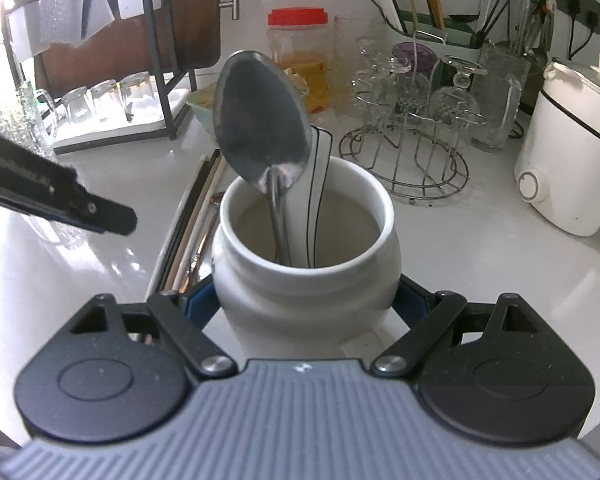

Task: Organize utensils
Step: 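Move the left tool toward the copper spoon beside the chopsticks, then close the left tool on the thin silver utensil beside the copper spoon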

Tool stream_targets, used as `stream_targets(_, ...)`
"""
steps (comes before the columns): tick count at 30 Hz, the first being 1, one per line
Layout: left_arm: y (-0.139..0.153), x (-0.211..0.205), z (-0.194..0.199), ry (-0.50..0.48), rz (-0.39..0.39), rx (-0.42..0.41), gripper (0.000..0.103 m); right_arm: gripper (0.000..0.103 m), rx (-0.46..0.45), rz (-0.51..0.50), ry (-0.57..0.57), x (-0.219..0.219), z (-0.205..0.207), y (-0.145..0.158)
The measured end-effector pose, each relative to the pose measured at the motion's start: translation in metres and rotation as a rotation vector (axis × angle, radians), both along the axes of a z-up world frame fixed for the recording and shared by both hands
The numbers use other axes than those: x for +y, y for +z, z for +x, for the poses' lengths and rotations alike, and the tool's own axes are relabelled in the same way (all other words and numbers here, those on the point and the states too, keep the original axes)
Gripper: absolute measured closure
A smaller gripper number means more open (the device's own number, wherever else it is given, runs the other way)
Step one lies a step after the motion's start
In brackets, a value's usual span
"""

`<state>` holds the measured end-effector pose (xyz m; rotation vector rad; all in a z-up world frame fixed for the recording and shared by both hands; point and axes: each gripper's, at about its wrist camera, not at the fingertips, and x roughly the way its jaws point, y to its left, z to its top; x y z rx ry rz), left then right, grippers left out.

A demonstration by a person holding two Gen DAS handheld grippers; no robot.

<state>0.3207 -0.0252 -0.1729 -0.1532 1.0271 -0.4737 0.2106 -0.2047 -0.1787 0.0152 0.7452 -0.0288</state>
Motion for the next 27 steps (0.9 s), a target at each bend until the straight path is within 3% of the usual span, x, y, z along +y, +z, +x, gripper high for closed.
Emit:
stream_targets(7, -0.025, -0.017, 0.001, 0.000, -0.008, 0.026, 0.077, 0.012, -0.020, 0.000, 0.028, -0.014, -0.009, -0.001)
stream_targets(14, -0.036, -0.043, -0.002, 0.011, 0.036, -0.009, 0.077, 0.012, -0.033, -0.002, 0.098, -0.024, -0.012, -0.003)
stream_targets(21, -0.040, -0.066, -0.003, 0.050, 0.147, -0.079, 0.077, 0.012, -0.046, 0.003, 0.153, -0.031, -0.015, -0.003)
stream_targets(27, -0.044, -0.077, 0.003, 0.064, 0.189, -0.060, 0.077, 0.012, -0.049, 0.010, 0.171, -0.034, -0.015, -0.004)
